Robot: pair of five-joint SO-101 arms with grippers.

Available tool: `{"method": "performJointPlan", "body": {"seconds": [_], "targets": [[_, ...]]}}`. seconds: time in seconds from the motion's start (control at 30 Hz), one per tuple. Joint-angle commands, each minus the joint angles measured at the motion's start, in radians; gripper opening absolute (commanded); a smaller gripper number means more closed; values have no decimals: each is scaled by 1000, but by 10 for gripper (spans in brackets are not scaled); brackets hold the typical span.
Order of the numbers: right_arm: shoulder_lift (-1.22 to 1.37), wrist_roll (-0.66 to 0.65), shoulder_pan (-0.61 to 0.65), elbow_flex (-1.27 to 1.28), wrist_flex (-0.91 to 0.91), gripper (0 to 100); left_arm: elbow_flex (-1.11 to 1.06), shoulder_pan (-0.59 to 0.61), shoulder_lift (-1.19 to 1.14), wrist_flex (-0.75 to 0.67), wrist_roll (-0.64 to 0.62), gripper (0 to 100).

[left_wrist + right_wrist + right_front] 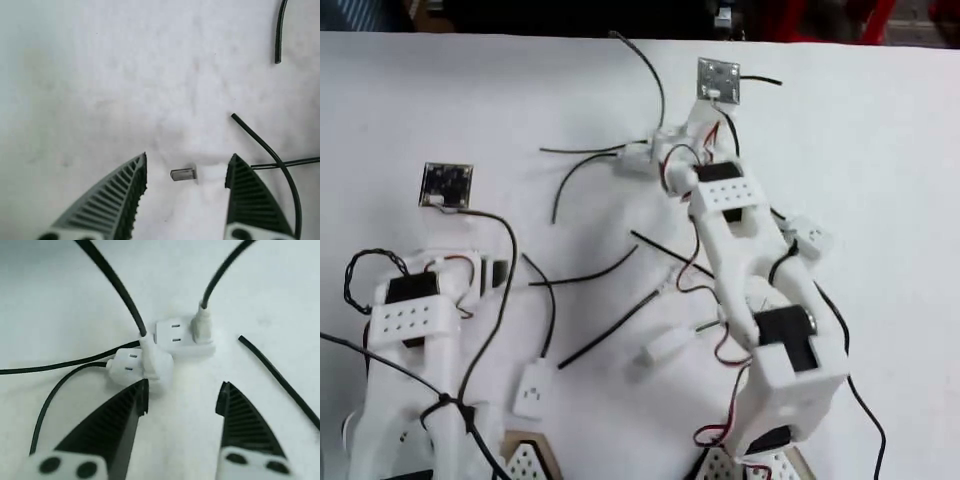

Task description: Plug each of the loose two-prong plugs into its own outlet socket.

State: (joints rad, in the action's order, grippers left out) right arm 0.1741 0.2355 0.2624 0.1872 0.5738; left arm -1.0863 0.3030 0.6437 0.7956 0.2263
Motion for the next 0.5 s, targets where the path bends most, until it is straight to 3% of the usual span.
{"method": "performJointPlan", "body": {"seconds": [0.0,0.27,0.47], "targets": [[-168,-100,-4,-49,159,190,5,8,33,-17,-3,252],[-277,-356,-5,-48,602,170,5,8,33,-17,-3,252],[-228,-551,-10,-48,794,170,5,8,33,-17,-3,252]]}}
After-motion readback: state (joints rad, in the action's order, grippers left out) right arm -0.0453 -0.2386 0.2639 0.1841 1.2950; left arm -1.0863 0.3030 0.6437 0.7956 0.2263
